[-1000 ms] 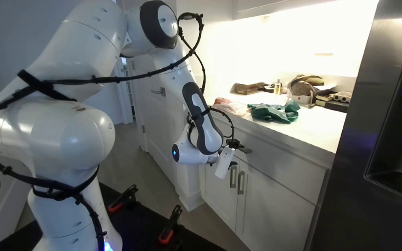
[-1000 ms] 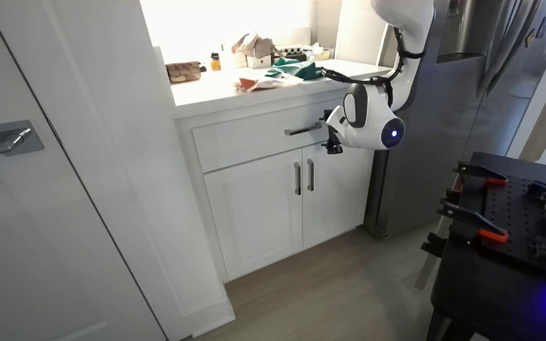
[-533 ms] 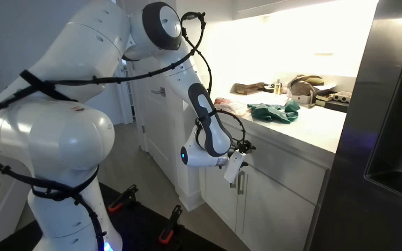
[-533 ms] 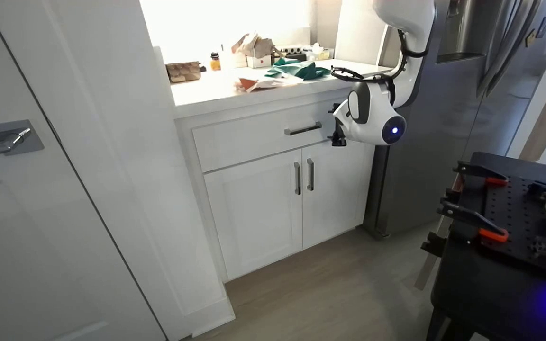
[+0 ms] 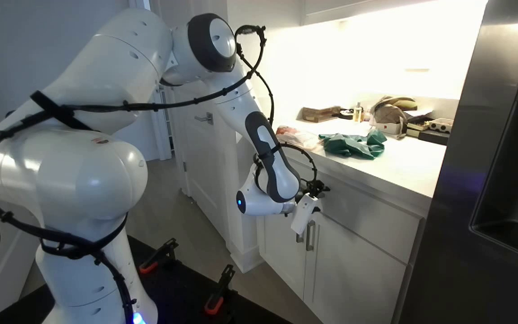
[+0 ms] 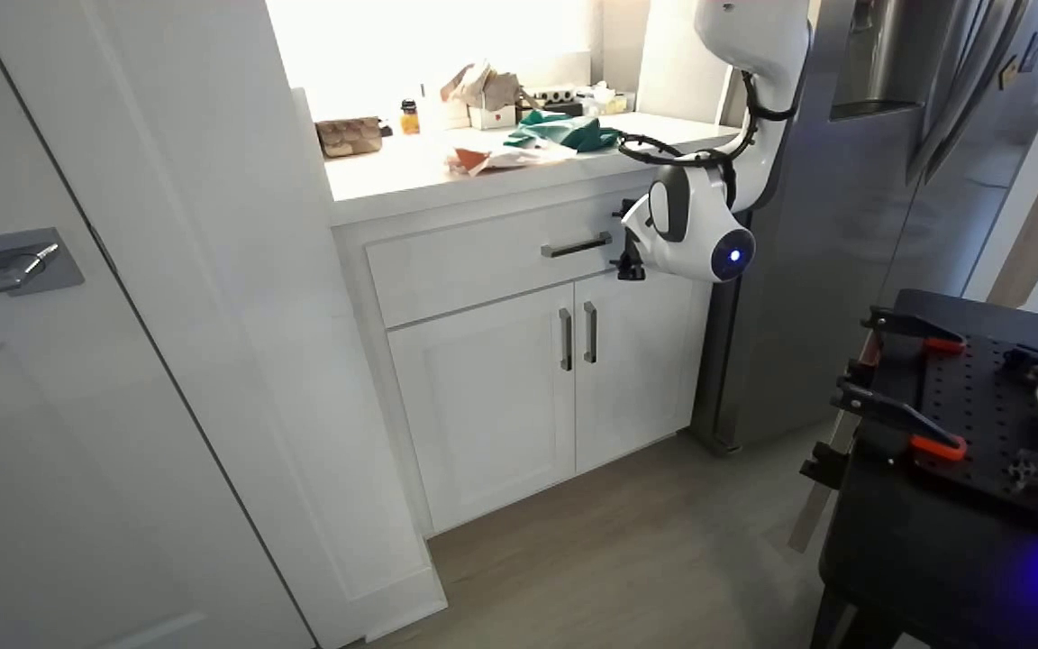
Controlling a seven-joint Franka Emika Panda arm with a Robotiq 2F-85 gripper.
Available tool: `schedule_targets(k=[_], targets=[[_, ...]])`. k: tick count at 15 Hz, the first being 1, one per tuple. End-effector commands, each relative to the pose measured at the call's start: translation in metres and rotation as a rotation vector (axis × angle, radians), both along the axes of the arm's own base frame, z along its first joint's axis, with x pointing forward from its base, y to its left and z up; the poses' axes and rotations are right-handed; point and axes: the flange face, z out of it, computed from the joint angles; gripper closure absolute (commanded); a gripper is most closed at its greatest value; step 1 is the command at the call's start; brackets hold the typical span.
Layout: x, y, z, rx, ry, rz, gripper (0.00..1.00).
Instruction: Open the top most drawer of the cabinet and put the fabric in the drawer.
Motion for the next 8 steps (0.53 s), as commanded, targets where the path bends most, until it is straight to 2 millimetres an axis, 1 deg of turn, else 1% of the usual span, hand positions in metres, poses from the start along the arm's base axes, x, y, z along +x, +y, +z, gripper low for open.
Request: schedule_targets(k=[1,8], targets=[[0.013,0.009,-0.005,0.016,-0.032,0.018,0.0],[0.025,0.037,-0.01,0.039,-0.04,0.06,0.0]])
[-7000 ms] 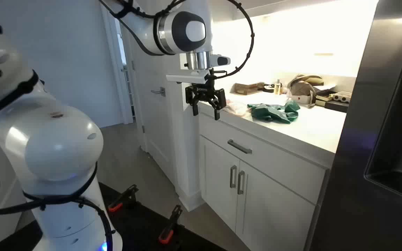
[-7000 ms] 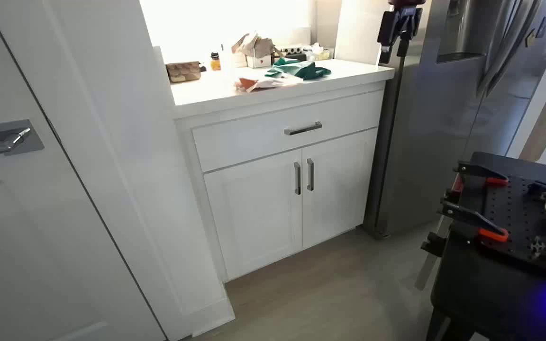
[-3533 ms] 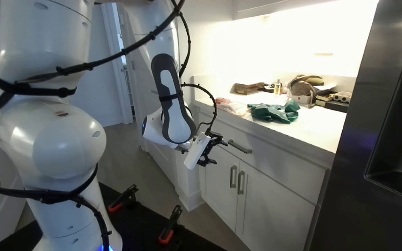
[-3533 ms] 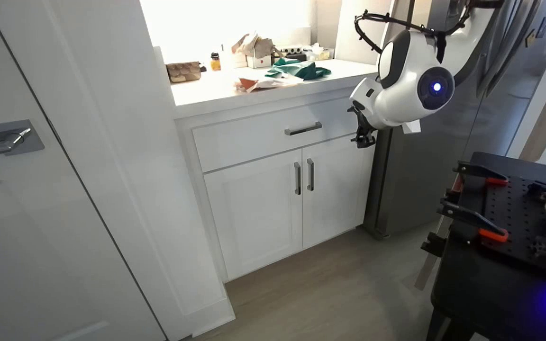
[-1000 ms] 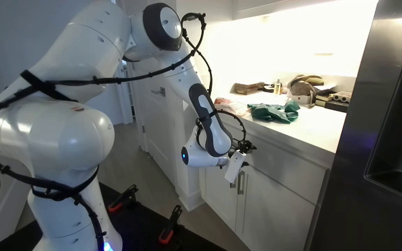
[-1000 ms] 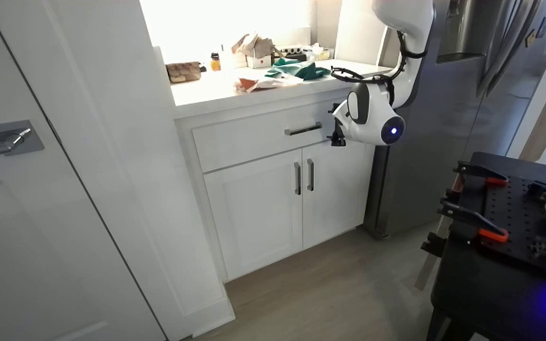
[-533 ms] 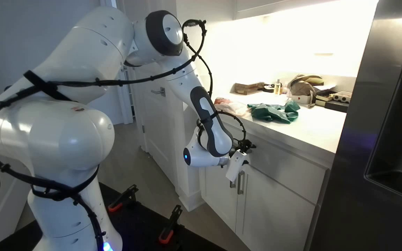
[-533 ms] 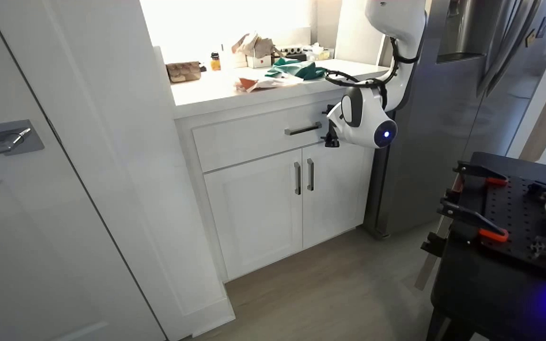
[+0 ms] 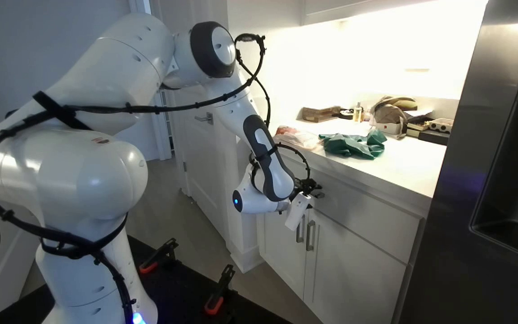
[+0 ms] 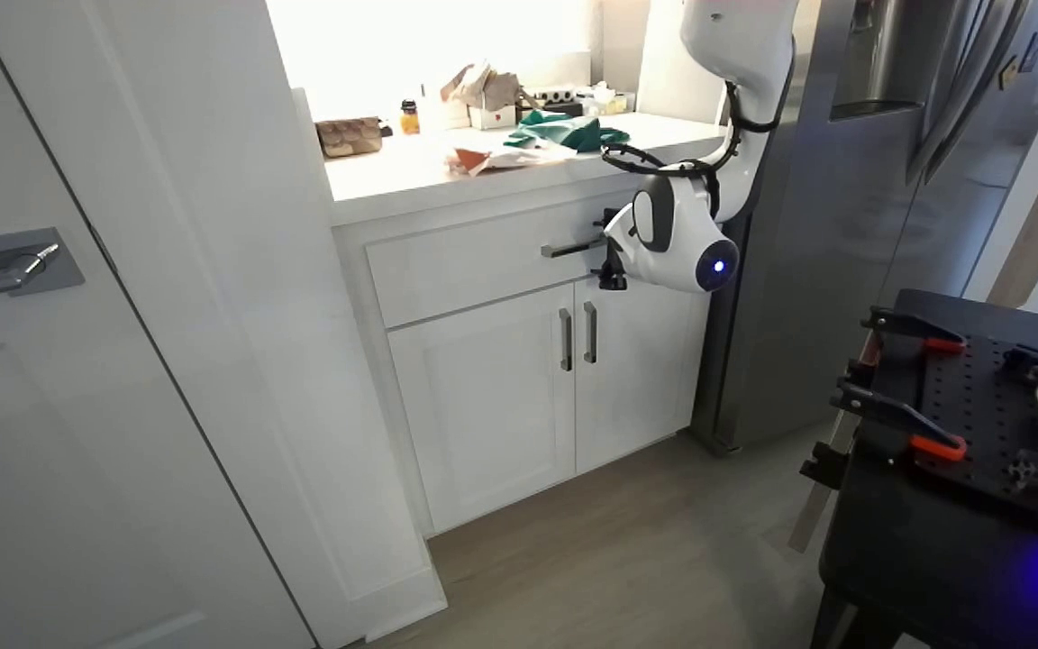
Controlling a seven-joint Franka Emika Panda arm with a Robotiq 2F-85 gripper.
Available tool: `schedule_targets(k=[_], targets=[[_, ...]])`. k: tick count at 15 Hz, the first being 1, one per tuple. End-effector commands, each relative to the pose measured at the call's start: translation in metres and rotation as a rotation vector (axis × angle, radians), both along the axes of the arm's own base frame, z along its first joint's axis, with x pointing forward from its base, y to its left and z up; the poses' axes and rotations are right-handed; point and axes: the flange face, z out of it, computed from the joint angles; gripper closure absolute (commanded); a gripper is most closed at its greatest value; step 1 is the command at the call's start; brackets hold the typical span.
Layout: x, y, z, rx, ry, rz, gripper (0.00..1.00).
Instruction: Open the top most drawer of the cabinet and put the fabric in the drawer.
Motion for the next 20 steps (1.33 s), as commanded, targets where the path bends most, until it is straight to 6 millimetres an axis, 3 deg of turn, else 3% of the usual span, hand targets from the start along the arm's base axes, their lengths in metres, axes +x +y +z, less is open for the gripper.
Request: schedule_targets(k=[1,5,6,15,20], targets=[[0.009,0.01,-0.001,0.012,-0.025,0.019,0.0],[0.008,0.017,-0.008,0.005,-0.013,0.037,0.0],[0.009,0.018,-0.01,0.005,-0.01,0.04,0.22],[0.013,0.014,-0.009,-0.009,-0.031,0.041,0.88],[0.007,0.017,-0.002,0.026,0.002,0.025,0.93]])
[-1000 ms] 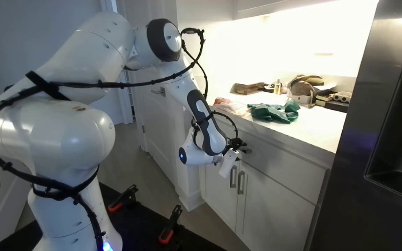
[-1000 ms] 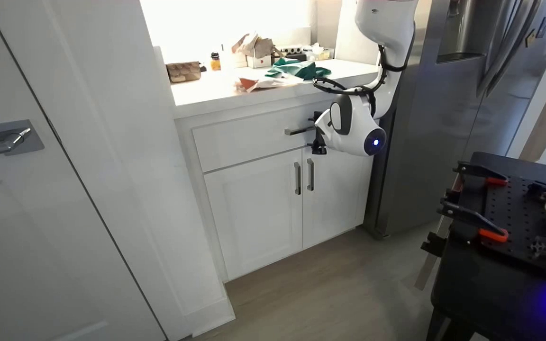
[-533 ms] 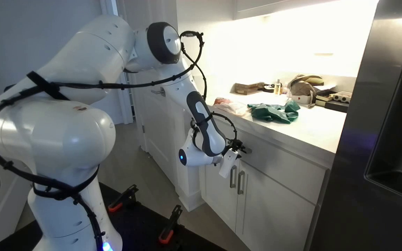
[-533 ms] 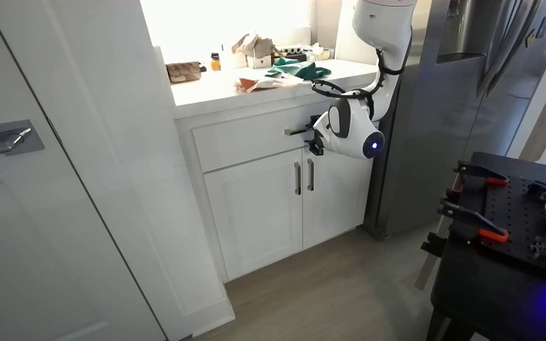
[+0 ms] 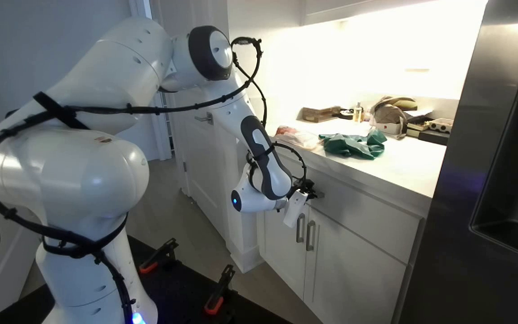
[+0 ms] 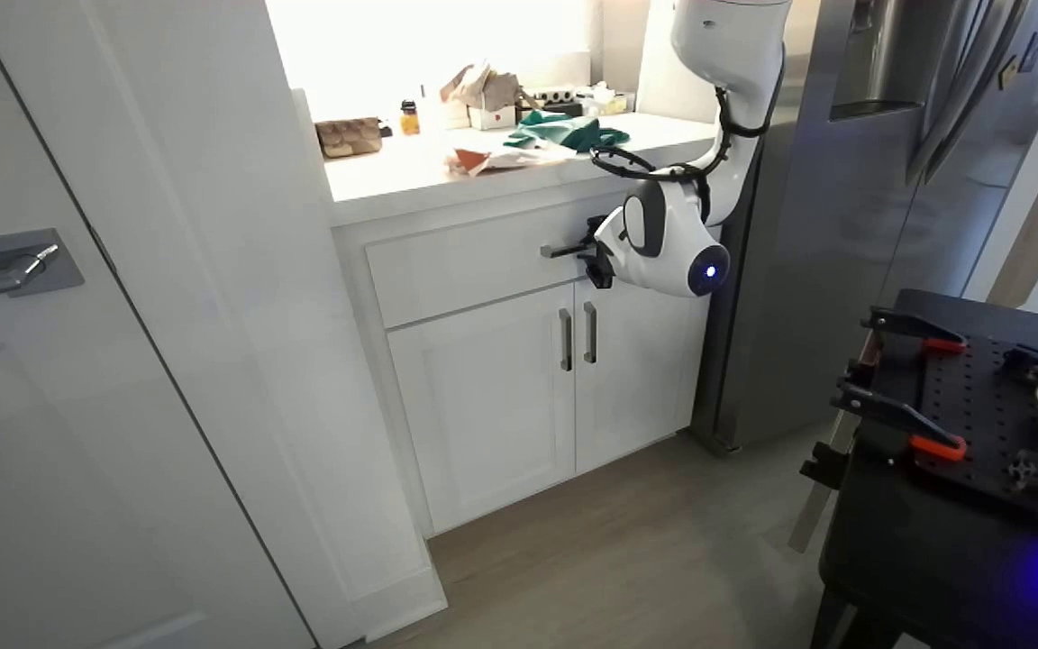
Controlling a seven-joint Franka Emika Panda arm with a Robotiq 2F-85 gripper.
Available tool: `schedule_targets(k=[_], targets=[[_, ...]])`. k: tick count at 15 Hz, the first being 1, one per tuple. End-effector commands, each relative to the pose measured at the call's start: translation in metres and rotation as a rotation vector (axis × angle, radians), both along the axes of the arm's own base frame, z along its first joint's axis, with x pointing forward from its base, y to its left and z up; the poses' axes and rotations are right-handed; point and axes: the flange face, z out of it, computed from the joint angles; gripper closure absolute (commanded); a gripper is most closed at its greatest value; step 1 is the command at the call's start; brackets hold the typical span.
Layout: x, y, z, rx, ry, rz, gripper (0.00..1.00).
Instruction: Open the top most drawer of the cabinet and put the fabric in the drawer.
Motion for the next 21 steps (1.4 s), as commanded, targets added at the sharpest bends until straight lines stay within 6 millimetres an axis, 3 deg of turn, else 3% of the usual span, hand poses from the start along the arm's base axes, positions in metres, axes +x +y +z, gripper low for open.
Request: schedule_targets(k=[1,21], targets=[[-0.006,0.004,0.003,0.05,0.019,-0.013,0.95],[-0.011,0.026,0.061,0.34,0.287,-0.093,0.96]])
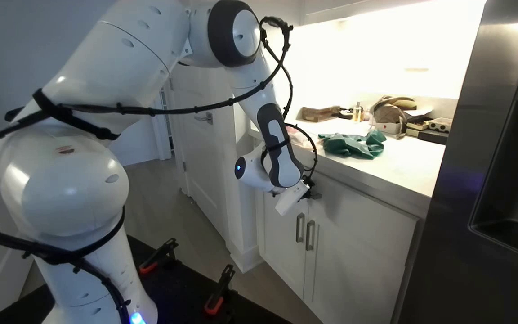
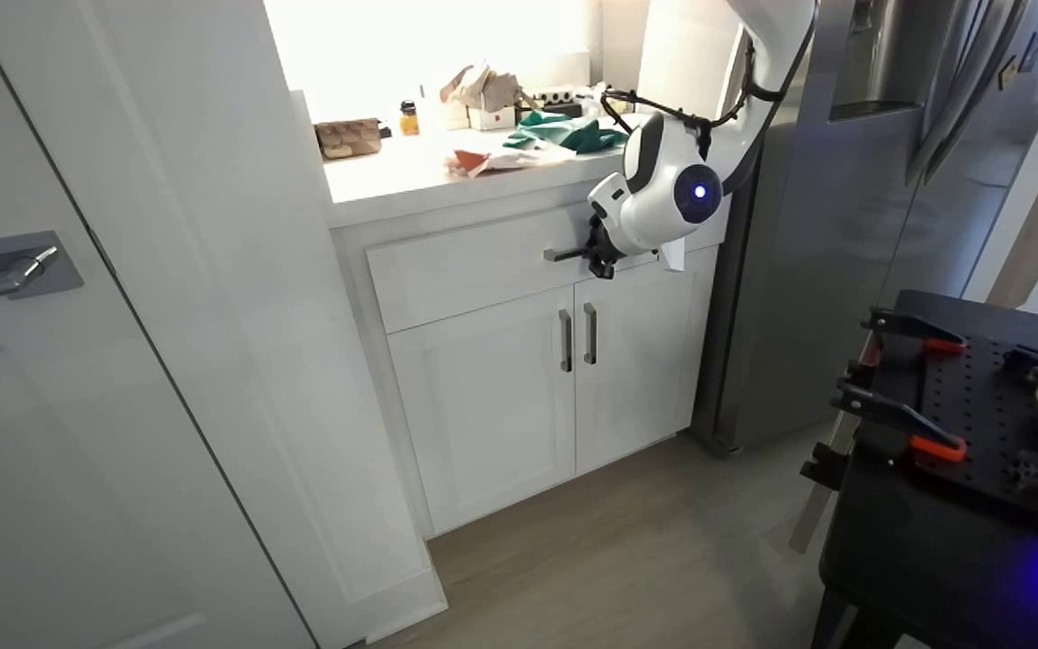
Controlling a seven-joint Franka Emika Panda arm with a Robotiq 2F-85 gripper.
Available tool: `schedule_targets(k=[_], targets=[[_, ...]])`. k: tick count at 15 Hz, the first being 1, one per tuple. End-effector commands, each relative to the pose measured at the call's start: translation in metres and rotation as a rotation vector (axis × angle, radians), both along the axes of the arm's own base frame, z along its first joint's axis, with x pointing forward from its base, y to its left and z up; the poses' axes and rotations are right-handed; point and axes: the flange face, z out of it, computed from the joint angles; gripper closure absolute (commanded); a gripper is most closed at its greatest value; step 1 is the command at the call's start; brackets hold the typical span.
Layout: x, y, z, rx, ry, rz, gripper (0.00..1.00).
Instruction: Open the top most drawer of the cabinet and put the fabric in the drawer.
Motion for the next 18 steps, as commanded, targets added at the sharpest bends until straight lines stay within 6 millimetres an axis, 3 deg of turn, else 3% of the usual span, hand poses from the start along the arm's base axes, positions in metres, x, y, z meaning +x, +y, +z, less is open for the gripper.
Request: schedule_targets(k=[1,18], targets=[[-0.0155,0.0196,0.0125,0.079,0.077,-0.007,0.96],[-0.0134,0.0221,0.0145,0.145,0.156,-0.004,0.96]])
